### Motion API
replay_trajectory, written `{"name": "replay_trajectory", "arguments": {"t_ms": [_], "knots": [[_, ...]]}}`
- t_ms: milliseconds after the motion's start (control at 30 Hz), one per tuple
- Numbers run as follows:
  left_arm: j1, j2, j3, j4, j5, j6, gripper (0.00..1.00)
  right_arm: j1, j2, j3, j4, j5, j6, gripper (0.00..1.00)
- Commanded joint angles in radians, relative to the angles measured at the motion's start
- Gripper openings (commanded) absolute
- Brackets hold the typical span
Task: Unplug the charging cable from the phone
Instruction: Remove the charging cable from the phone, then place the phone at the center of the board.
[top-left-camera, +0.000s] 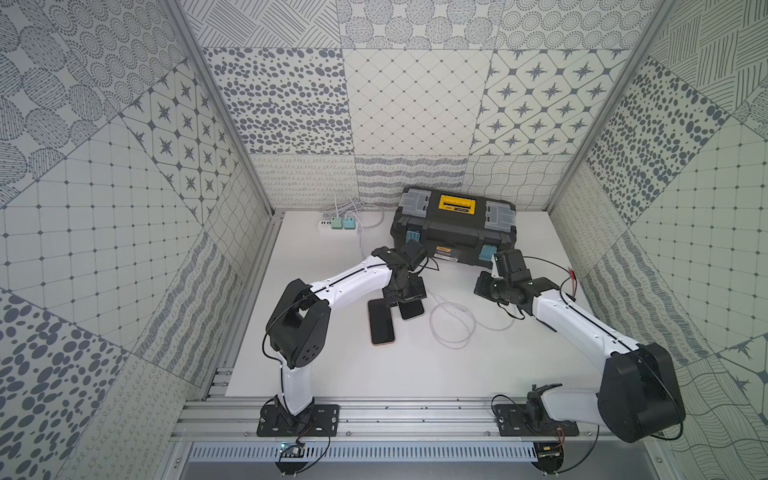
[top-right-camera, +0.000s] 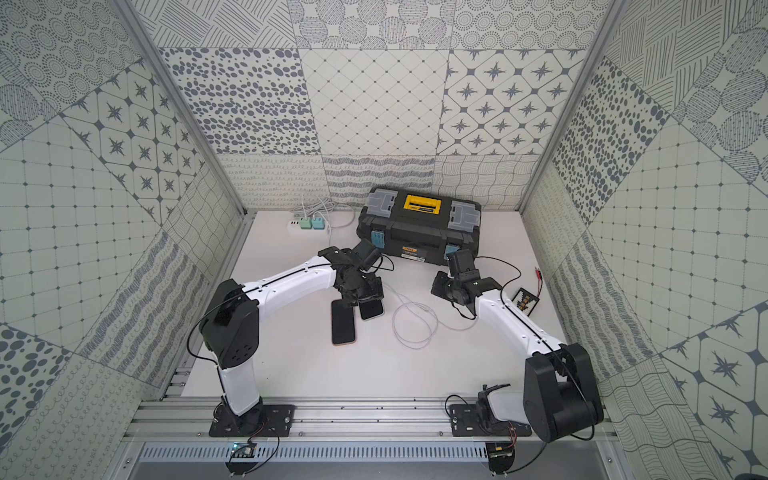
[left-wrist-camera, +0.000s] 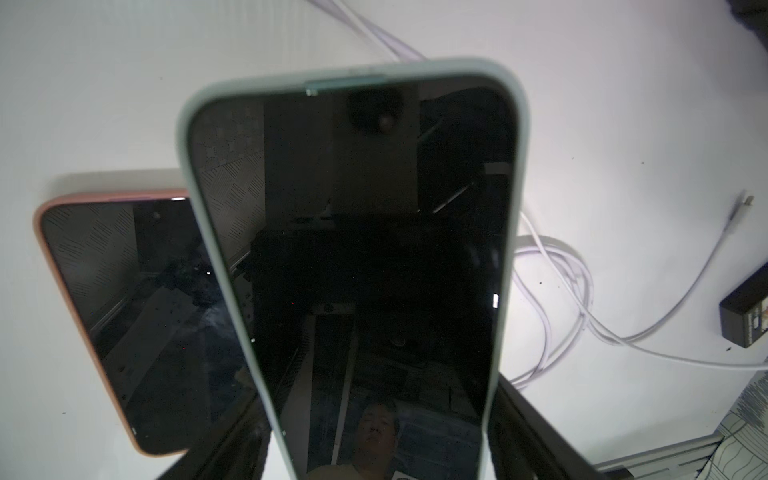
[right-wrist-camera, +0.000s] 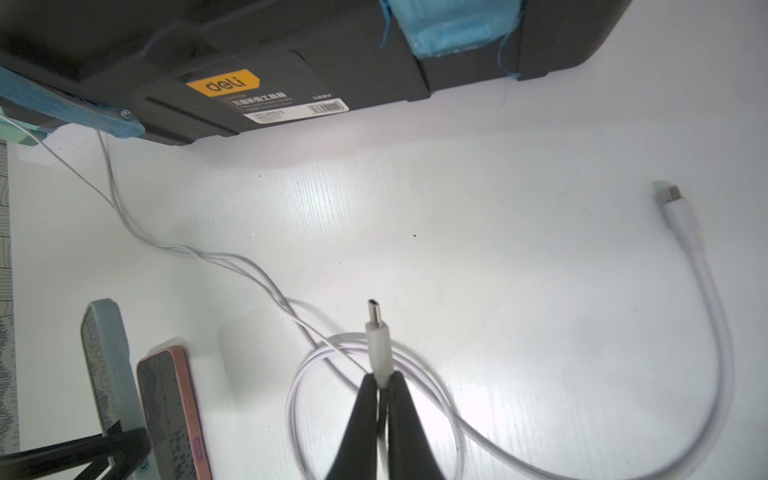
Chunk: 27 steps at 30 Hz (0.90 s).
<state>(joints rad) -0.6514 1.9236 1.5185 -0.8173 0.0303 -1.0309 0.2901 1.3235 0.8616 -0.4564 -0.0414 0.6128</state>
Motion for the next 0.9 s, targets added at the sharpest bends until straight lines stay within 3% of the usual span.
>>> {"name": "replay_trajectory", "arguments": {"t_ms": [0, 633, 867], "knots": [[-0.014, 0.034, 0.001, 0.043, 0.072, -0.037, 0.00, -0.005, 0.009, -0.019, 0.010, 0.022, 0.012, 0.07], [-0.038, 0.165, 0.020, 0.028, 0.096, 0.000, 0.00, -0.009, -0.004, -0.026, 0.010, -0.019, -0.001, 0.17], [-0.037, 0.184, 0.045, 0.000, 0.068, 0.026, 0.00, -0.009, -0.002, -0.029, 0.010, -0.041, -0.001, 0.36]]}}
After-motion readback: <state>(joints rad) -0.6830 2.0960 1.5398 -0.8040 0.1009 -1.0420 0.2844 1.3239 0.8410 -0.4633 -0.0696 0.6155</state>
